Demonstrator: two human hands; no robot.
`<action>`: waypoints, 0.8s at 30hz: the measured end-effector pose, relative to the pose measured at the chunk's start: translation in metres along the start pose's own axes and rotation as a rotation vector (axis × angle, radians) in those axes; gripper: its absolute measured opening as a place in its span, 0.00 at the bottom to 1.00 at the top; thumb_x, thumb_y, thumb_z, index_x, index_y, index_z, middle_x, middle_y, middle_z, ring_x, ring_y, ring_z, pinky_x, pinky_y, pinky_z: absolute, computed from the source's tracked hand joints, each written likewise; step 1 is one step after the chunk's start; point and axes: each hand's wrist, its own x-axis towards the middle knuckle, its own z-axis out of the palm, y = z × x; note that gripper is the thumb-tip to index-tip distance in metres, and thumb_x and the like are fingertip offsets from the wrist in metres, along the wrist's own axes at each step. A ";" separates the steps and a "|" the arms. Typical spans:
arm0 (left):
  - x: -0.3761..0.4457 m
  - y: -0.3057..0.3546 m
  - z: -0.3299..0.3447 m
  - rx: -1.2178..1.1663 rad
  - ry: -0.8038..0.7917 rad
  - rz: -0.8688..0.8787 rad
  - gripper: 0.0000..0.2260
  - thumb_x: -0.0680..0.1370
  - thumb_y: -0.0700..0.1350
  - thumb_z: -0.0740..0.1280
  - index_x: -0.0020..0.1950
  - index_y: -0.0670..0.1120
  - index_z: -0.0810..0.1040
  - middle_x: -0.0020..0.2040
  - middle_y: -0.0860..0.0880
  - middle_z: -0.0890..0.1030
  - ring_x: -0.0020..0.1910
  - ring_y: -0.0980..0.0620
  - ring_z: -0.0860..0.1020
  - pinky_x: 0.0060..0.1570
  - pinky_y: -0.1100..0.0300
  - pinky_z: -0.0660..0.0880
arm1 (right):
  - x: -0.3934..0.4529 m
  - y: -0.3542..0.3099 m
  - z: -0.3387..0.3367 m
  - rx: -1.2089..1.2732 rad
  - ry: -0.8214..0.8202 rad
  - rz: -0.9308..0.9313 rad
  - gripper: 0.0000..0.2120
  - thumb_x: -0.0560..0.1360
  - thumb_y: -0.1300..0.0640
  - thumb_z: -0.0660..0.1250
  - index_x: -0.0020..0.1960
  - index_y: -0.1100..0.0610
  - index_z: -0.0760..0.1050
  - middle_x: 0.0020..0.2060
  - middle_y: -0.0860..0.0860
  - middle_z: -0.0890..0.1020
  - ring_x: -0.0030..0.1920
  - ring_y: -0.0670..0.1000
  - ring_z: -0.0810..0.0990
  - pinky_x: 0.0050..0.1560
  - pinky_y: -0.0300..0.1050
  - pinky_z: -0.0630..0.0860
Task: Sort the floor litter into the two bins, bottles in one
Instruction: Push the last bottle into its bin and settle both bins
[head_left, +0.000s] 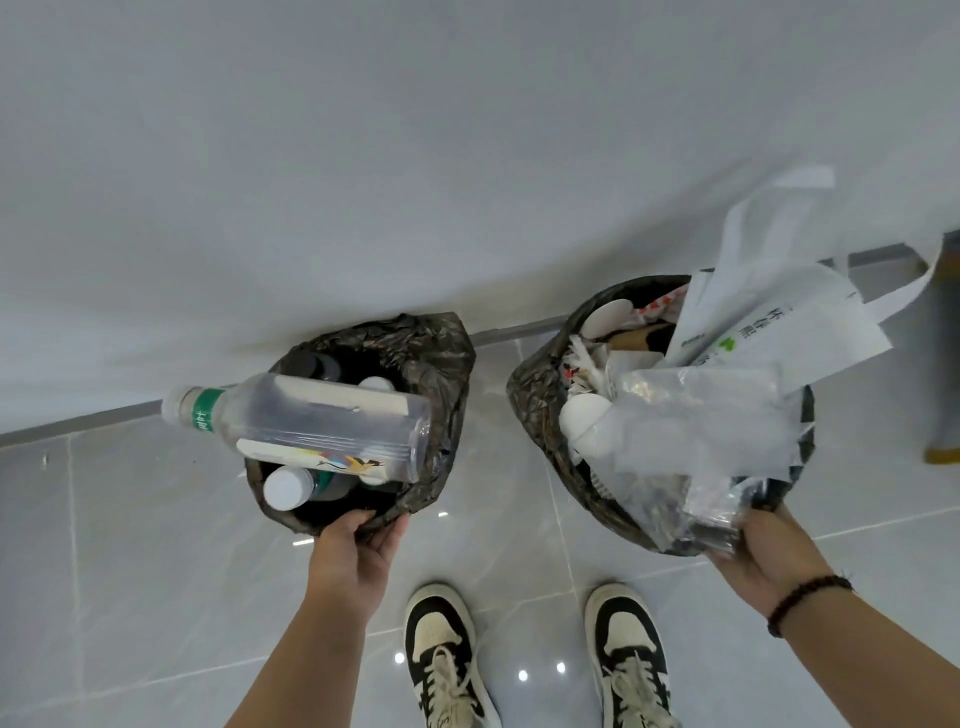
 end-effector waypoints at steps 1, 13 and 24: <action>0.003 -0.003 0.001 -0.004 0.001 -0.001 0.10 0.80 0.32 0.56 0.51 0.43 0.74 0.34 0.45 0.85 0.33 0.47 0.85 0.37 0.54 0.82 | 0.004 -0.002 0.007 0.009 -0.021 -0.010 0.44 0.52 0.67 0.77 0.67 0.60 0.70 0.59 0.64 0.79 0.56 0.65 0.80 0.54 0.69 0.74; 0.025 -0.023 0.014 -0.012 -0.017 -0.002 0.18 0.79 0.32 0.58 0.67 0.41 0.72 0.40 0.44 0.86 0.45 0.45 0.84 0.35 0.55 0.82 | 0.051 -0.001 0.023 -0.023 0.138 -0.024 0.27 0.75 0.77 0.50 0.66 0.58 0.71 0.62 0.64 0.76 0.60 0.66 0.77 0.61 0.68 0.70; 0.023 -0.034 0.033 0.137 0.109 -0.010 0.16 0.79 0.36 0.58 0.67 0.40 0.71 0.52 0.41 0.81 0.45 0.44 0.82 0.38 0.53 0.82 | 0.065 -0.010 0.022 -0.027 0.251 0.034 0.22 0.77 0.70 0.54 0.68 0.57 0.70 0.65 0.62 0.75 0.63 0.65 0.75 0.64 0.68 0.67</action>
